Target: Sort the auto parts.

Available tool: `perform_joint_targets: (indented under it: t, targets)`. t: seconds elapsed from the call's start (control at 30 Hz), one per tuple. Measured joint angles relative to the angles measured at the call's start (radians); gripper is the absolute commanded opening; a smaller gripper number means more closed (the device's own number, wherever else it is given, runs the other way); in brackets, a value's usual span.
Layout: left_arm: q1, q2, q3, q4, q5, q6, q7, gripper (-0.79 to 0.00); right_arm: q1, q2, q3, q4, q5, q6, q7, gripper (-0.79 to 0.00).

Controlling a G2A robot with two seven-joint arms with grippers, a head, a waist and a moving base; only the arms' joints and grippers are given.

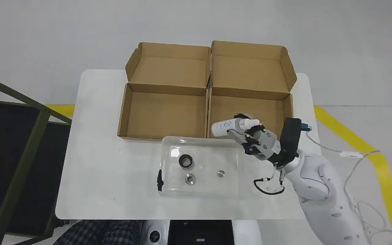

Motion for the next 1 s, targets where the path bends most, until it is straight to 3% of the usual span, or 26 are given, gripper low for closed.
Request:
perform_joint_targets:
  t: [0.47, 1.0]
  targets:
    - [0.000, 0.000, 0.000, 0.000, 0.000, 0.000, 0.000, 0.000, 0.065, -0.009, -0.053, 0.102, -0.241, 0.157, 0.023, -0.785]
    - [0.000, 0.000, 0.000, 0.000, 0.000, 0.000, 0.000, 0.000, 0.230, -0.039, -0.187, 0.281, -0.398, 0.283, 0.054, -0.785]
